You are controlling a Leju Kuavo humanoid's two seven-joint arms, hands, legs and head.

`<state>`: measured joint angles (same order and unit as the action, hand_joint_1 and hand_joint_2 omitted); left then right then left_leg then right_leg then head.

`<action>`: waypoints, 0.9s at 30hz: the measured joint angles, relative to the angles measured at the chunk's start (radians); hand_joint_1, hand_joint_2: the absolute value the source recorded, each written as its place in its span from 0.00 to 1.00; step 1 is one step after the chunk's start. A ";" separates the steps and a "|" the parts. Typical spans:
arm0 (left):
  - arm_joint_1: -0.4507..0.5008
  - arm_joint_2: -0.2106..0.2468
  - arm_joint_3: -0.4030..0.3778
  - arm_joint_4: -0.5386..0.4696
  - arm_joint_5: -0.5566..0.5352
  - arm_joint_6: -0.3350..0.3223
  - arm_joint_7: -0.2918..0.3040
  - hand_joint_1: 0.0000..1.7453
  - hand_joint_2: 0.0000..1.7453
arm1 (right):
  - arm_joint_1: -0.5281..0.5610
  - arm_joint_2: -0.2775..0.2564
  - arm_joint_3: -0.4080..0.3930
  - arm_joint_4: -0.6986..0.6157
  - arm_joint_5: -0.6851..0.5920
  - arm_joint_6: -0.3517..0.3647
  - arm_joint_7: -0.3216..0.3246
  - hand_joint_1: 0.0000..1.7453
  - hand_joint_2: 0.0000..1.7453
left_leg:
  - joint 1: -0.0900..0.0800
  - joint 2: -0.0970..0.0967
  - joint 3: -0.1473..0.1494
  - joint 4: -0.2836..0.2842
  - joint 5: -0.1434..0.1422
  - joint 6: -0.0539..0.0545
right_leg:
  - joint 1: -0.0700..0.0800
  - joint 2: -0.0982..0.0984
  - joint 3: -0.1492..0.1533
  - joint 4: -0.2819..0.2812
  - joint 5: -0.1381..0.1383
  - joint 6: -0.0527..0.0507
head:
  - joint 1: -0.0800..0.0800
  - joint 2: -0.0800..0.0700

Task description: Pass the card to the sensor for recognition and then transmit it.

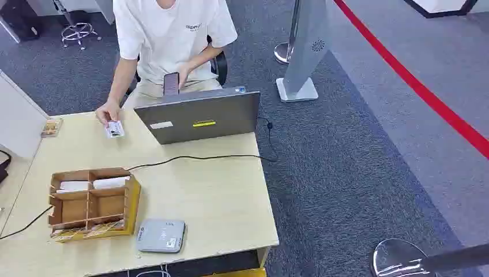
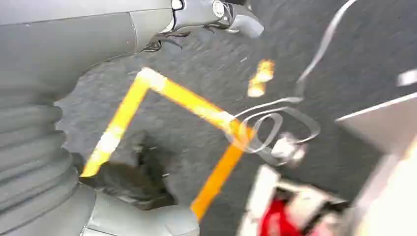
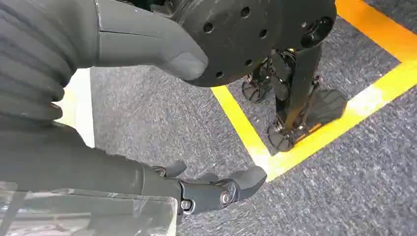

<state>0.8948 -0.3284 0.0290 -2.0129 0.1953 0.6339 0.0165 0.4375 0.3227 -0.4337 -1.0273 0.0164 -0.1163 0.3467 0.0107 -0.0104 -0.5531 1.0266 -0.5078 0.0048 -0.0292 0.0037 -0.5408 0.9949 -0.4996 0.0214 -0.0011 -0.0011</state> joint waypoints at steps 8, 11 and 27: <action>-0.003 -0.010 0.072 -0.153 0.013 0.055 -0.217 0.00 1.00 | 0.013 0.017 0.019 -0.029 -0.018 -0.053 0.010 0.00 1.00 | 0.000 0.000 0.001 0.000 0.000 0.000 | 0.000 0.000 0.000 0.000 0.000 0.000 | 0.000 0.000; -0.037 -0.013 0.129 -0.169 0.029 0.059 -0.304 0.00 1.00 | 0.016 0.019 0.024 -0.036 -0.018 -0.058 0.009 0.00 1.00 | 0.000 0.000 0.001 0.000 0.000 0.000 | 0.000 0.000 0.001 0.000 0.000 0.000 | 0.000 0.000; -0.316 -0.015 0.449 -0.190 -0.090 0.033 -0.640 0.00 1.00 | 0.038 0.021 0.014 -0.056 0.032 -0.013 -0.025 0.00 1.00 | 0.000 0.000 0.001 0.000 0.000 0.000 | 0.000 0.000 0.001 0.000 0.000 0.000 | 0.000 0.000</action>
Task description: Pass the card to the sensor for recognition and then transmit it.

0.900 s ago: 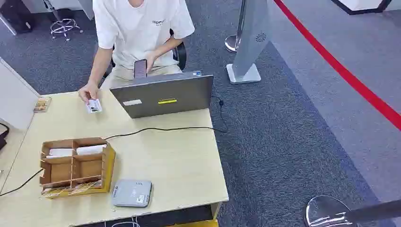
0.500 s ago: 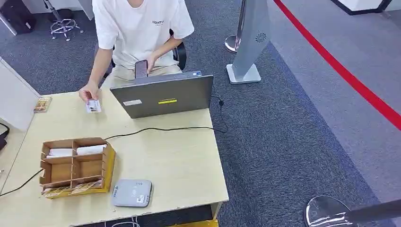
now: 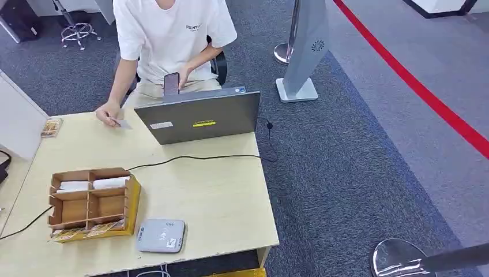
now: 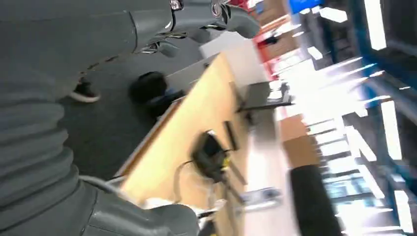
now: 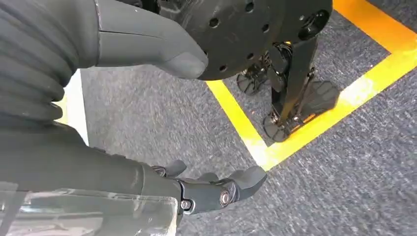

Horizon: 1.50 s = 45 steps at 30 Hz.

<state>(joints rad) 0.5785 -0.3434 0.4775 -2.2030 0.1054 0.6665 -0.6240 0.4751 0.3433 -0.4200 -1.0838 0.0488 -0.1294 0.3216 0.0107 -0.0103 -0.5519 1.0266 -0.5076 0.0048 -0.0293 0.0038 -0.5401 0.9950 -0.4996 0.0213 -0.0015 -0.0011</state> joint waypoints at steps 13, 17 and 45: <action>-0.164 0.111 0.007 -0.060 -0.306 -0.016 -0.060 0.00 1.00 | -0.061 0.002 -0.116 0.071 0.159 0.102 -0.045 0.00 1.00 | 0.000 0.000 0.001 0.000 0.000 0.000 | 0.000 0.000 0.000 0.000 0.000 0.000 | 0.000 0.000; -0.212 0.146 -0.018 -0.032 -0.413 -0.007 -0.064 0.00 1.00 | -0.082 0.002 -0.154 0.096 0.197 0.123 -0.056 0.00 1.00 | 0.000 0.001 0.001 0.000 0.000 0.000 | 0.000 0.000 0.000 0.000 0.000 0.000 | 0.000 0.000; -0.566 0.410 -0.376 0.374 -1.021 -0.186 0.353 0.00 1.00 | -0.131 0.003 -0.250 0.147 0.296 0.179 -0.058 0.00 1.00 | 0.000 0.003 0.001 0.000 0.001 0.000 | 0.000 0.003 0.001 0.000 0.001 -0.001 | 0.000 0.000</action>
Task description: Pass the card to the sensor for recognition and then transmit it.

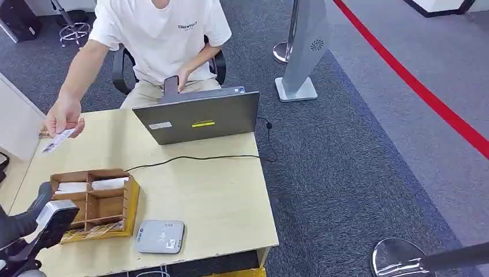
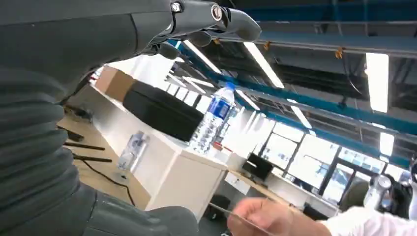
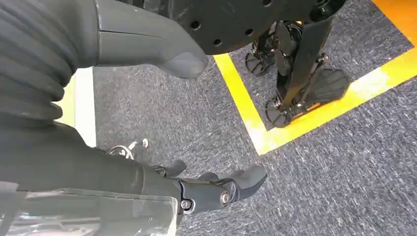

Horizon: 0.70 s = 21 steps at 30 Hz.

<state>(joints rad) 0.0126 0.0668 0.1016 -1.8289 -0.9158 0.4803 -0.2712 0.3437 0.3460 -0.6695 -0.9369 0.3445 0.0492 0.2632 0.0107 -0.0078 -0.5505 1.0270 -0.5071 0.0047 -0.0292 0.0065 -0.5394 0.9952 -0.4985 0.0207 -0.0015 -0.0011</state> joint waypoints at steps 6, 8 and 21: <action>-0.088 0.059 -0.093 0.081 -0.121 -0.072 0.115 0.00 1.00 | 0.005 0.000 0.004 -0.009 -0.010 0.006 0.019 0.00 1.00 | 0.000 0.001 0.000 0.000 0.000 0.000 | 0.000 0.001 0.000 0.000 0.000 0.000 | 0.000 0.000; -0.113 0.076 -0.118 0.106 -0.158 -0.093 0.151 0.00 1.00 | 0.013 0.000 0.014 -0.021 -0.021 0.006 0.025 0.00 1.00 | 0.000 0.001 0.000 0.000 0.000 0.000 | 0.000 0.001 -0.001 0.000 0.000 0.000 | 0.000 0.000; -0.256 0.187 -0.283 0.265 -0.368 -0.201 0.359 1.00 1.00 | 0.097 0.000 0.122 -0.151 -0.098 -0.008 0.102 0.00 1.00 | 0.000 0.003 -0.001 0.000 0.001 -0.001 | 0.000 0.003 -0.001 0.000 0.000 0.000 | 0.000 0.000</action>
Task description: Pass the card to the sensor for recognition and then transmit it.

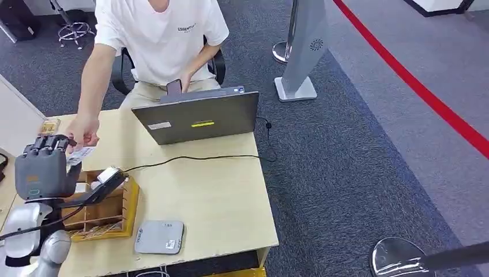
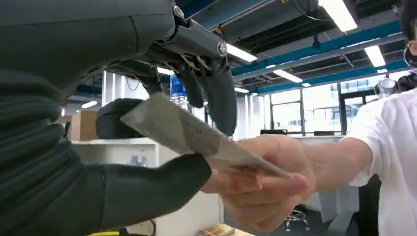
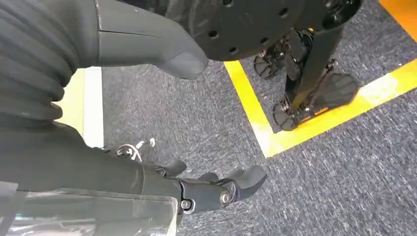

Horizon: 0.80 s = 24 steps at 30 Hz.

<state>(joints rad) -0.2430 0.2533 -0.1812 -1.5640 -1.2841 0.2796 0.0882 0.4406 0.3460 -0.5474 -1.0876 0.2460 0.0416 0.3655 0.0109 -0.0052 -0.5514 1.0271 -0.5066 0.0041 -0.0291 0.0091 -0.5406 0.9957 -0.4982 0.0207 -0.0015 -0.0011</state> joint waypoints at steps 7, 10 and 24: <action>-0.054 0.040 -0.053 0.061 -0.079 -0.032 0.075 1.00 1.00 | 0.046 0.000 0.062 -0.076 -0.047 -0.016 0.047 0.00 1.00 | 0.000 0.000 0.000 0.000 0.000 0.000 | 0.000 0.000 0.000 0.000 0.000 0.000 | 0.000 0.000; -0.068 0.049 -0.067 0.073 -0.074 -0.037 0.075 1.00 1.00 | 0.066 0.000 0.083 -0.105 -0.055 -0.017 0.063 0.00 1.00 | 0.000 0.000 0.000 0.000 0.000 0.000 | 0.000 0.000 0.000 0.000 0.000 0.000 | 0.000 0.000; -0.008 0.051 -0.174 -0.019 -0.129 0.000 0.035 1.00 1.00 | 0.152 0.000 0.195 -0.223 -0.121 -0.088 0.106 0.00 1.00 | 0.000 0.000 -0.001 0.000 0.000 0.000 | 0.000 0.000 0.000 0.000 0.000 0.000 | 0.000 0.000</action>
<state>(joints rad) -0.2507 0.3048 -0.3554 -1.5830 -1.4129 0.2800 0.1228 0.5922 0.3464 -0.3525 -1.3111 0.1251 -0.0469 0.4719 0.0107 -0.0055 -0.5523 1.0271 -0.5068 0.0042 -0.0292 0.0088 -0.5407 0.9955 -0.4984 0.0207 -0.0011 -0.0011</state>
